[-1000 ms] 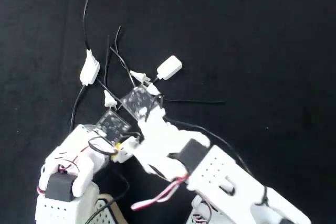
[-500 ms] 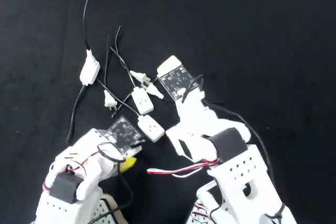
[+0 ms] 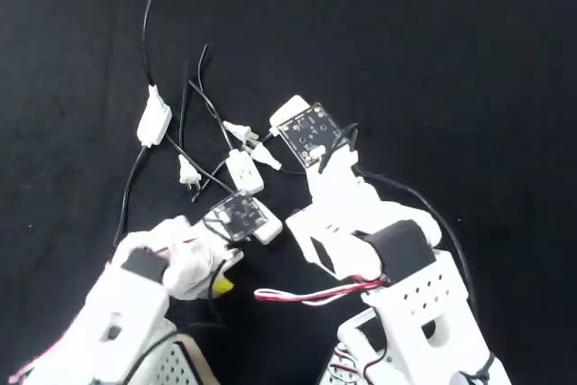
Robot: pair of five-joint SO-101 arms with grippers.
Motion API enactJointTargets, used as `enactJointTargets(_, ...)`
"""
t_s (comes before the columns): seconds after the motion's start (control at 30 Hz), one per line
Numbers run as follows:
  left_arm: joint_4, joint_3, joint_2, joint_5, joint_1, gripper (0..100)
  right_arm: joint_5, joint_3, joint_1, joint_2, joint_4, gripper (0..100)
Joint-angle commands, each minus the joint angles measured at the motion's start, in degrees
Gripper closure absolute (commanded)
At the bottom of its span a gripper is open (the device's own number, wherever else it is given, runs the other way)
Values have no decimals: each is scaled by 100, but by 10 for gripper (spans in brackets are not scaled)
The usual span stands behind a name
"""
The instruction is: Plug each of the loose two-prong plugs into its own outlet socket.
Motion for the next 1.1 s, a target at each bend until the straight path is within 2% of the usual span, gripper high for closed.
enactJointTargets(0.0, -97, -831, 1433, -563, 242, 773, -9, -567, 79, -66, 334, 726)
enactJointTargets(0.23, 149, -1174, 1512, -167, 277, 979, 9, -963, 79, -101, 818, 726)
enactJointTargets(0.53, 1749, -1631, -536, -79, 207, 970, -9, -1042, 97, -92, 853, 726)
enactJointTargets(0.67, 1934, -1877, -1591, 325, -664, 971, 26, -1297, 176, -66, 853, 724)
enactJointTargets(0.83, 1292, -1771, -2040, 352, -1886, 971, 35, -1525, 176, -57, 853, 724)
enactJointTargets(0.93, 958, -1613, -2040, 352, -2105, 971, 35, -1508, 185, -57, 853, 724)
enactJointTargets(1.07, 105, -1288, -1679, 308, -2123, 972, 35, -1534, 352, 22, 853, 724)
